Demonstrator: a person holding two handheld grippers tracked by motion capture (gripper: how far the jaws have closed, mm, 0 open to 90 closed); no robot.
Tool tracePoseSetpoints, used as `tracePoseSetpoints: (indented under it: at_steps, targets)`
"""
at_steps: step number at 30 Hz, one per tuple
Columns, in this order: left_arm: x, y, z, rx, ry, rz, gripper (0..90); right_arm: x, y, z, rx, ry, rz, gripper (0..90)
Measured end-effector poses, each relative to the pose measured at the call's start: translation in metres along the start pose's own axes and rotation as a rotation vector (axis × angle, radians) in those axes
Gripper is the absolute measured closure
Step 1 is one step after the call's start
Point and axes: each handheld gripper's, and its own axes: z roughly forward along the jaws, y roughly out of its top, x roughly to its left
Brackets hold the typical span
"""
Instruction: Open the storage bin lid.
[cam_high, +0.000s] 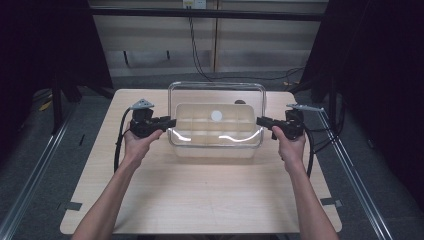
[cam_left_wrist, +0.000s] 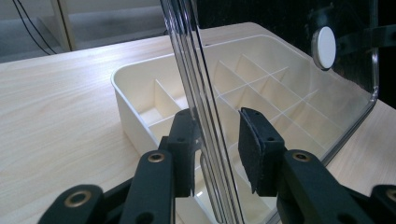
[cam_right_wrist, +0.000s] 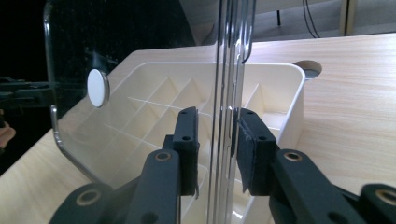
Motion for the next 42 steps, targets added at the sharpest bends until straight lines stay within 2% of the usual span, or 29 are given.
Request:
tracePoseSetpoints:
  at_steps: [2,11,14,23,31,34,38,42]
  targets:
    - [-0.001,0.000,-0.001,-0.003,0.004,0.002,67.6,-0.001,-0.001,-0.002,-0.014,0.015,0.017,72.8]
    - [-0.003,-0.001,-0.005,-0.012,-0.003,0.004,69.4,0.004,0.000,-0.008,-0.020,0.014,0.000,73.6]
    - [-0.001,-0.002,-0.006,-0.019,-0.006,-0.010,69.2,0.007,0.000,-0.010,-0.025,0.024,0.003,74.2]
    - [-0.004,-0.002,-0.011,-0.013,-0.007,-0.005,70.4,0.011,0.000,-0.015,-0.027,0.027,-0.010,74.4]
    - [-0.009,-0.006,-0.015,-0.031,-0.028,0.002,70.6,0.012,-0.003,-0.020,-0.048,0.027,-0.009,74.0]
    - [-0.010,-0.008,-0.016,-0.037,-0.034,-0.012,70.6,0.012,-0.005,-0.021,-0.047,0.028,-0.012,74.0]
    - [-0.010,-0.011,-0.018,-0.024,-0.029,-0.012,70.7,0.014,-0.007,-0.021,-0.047,0.034,-0.013,74.2]
    - [-0.010,-0.013,-0.024,-0.034,-0.042,-0.017,71.0,0.017,-0.009,-0.023,-0.055,0.046,-0.021,74.4]
